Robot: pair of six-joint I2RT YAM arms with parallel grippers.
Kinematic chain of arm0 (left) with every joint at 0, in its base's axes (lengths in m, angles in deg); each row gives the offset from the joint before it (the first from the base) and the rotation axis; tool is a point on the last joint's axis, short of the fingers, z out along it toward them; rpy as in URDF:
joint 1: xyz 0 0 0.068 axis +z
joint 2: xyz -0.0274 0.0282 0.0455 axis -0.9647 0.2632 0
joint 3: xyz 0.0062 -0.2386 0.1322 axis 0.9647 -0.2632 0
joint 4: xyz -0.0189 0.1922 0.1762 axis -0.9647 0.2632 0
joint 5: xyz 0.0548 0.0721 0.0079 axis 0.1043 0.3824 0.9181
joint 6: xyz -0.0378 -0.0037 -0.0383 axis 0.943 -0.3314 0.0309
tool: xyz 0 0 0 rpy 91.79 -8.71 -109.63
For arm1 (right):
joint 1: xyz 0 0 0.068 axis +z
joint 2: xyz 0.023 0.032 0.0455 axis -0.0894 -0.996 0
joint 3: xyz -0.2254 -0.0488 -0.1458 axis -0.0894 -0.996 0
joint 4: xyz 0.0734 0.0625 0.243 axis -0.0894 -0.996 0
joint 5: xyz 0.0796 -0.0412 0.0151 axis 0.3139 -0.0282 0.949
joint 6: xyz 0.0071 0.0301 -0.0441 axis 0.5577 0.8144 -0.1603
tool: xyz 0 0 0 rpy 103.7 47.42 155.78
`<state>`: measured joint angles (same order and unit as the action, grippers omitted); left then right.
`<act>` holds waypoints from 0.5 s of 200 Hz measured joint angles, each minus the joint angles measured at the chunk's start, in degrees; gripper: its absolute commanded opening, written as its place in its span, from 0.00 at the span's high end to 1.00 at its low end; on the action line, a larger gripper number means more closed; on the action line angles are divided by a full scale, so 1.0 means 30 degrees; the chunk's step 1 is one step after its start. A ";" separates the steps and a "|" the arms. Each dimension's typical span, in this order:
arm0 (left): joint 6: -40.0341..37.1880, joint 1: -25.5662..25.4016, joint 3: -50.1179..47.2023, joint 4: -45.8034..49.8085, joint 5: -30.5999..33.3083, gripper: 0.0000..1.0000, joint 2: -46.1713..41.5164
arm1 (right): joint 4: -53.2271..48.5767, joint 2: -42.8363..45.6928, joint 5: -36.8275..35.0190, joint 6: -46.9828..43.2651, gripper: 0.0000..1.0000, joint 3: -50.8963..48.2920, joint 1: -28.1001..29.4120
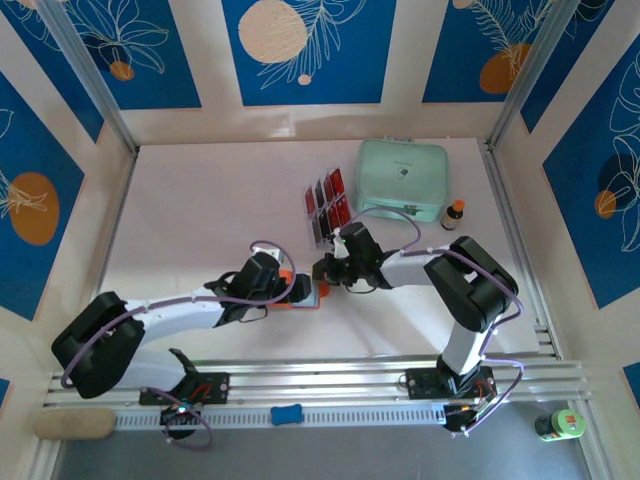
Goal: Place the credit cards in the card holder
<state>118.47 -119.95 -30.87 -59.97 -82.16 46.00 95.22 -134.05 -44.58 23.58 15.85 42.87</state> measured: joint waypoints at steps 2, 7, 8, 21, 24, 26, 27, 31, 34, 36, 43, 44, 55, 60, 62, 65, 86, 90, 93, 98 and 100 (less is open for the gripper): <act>-0.0036 0.0000 0.0015 0.0051 0.0022 0.00 -0.0007 | -0.0029 -0.0007 0.0000 -0.0015 1.00 0.0000 0.0000; -0.0051 0.0000 0.0044 0.0124 0.0044 0.00 -0.0015 | -0.0109 -0.0022 0.0007 -0.0044 1.00 0.0000 0.0000; -0.0066 0.0000 0.0044 0.0138 0.0051 0.00 -0.0015 | -0.0131 -0.0022 0.0000 -0.0066 1.00 0.0000 0.0000; -0.0284 0.0007 0.0073 0.0379 0.0073 0.00 -0.0015 | -0.0248 -0.0036 0.0000 -0.0182 1.00 0.0000 -0.0022; -0.0357 0.0015 0.0080 0.0430 0.0080 0.00 -0.0015 | -0.0270 -0.0044 0.0000 -0.0189 1.00 0.0000 -0.0029; -0.0401 0.0015 0.0073 0.0488 0.0080 0.00 -0.0015 | -0.0277 -0.0044 0.0000 -0.0204 1.00 0.0000 -0.0036; -0.0408 0.0015 0.0080 0.0488 0.0080 0.00 -0.0015 | -0.0291 -0.0044 0.0000 -0.0211 1.00 0.0000 -0.0044; -0.0459 0.0015 0.0080 0.0546 0.0102 0.00 -0.0007 | -0.0321 -0.0051 0.0000 -0.0262 1.00 0.0000 -0.0058; -0.0517 0.0015 0.0080 0.0605 0.0109 0.00 -0.0007 | -0.0335 -0.0058 0.0000 -0.0277 1.00 0.0000 -0.0073; -0.0539 0.0015 0.0080 0.0627 0.0117 0.00 0.0007 | -0.0342 -0.0066 0.0000 -0.0313 1.00 0.0000 -0.0087; -0.0627 0.0022 0.0080 0.0729 0.0131 0.00 0.0044 | -0.0393 -0.0095 0.0000 -0.0350 1.00 0.0000 -0.0109; -0.0634 0.0022 0.0073 0.0743 0.0131 0.00 0.0051 | -0.0408 -0.0102 0.0007 -0.0357 1.00 0.0000 -0.0109; -0.0845 0.0022 0.0073 0.0809 0.0197 0.00 0.0204 | -0.0481 -0.0189 0.0007 -0.0444 1.00 0.0000 -0.0124; -0.0911 0.0022 0.0073 0.0816 0.0255 0.00 0.0291 | -0.0510 -0.0255 0.0015 -0.0481 1.00 0.0000 -0.0146; -0.0962 0.0022 0.0073 0.0816 0.0262 0.00 0.0350 | -0.0525 -0.0299 0.0022 -0.0488 1.00 0.0000 -0.0153; -0.1005 0.0029 0.0073 0.0823 0.0270 0.00 0.0393 | -0.0546 -0.0328 0.0036 -0.0488 1.00 0.0007 -0.0160; -0.1202 0.0029 0.0073 0.0765 0.0321 0.00 0.0852 | -0.0627 -0.0532 0.0146 -0.0605 1.00 0.0058 -0.0182; -0.1239 0.0029 0.0073 0.0743 0.0335 0.00 0.0925 | -0.0648 -0.0561 0.0189 -0.0619 1.00 0.0102 -0.0197; -0.1282 0.0029 0.0073 0.0736 0.0342 0.00 0.0962 | -0.0678 -0.0576 0.0211 -0.0641 1.00 0.0131 -0.0197; -0.1348 0.0029 0.0073 0.0699 0.0364 0.00 0.1035 | -0.0707 -0.0605 0.0226 -0.0685 1.00 0.0189 -0.0197; -0.1362 0.0029 0.0073 0.0692 0.0386 0.00 0.1056 | -0.0729 -0.0605 0.0226 -0.0685 1.00 0.0204 -0.0197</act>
<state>114.38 -119.86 -30.65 -57.90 -81.00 49.17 93.04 -135.86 -43.90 21.53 16.47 42.28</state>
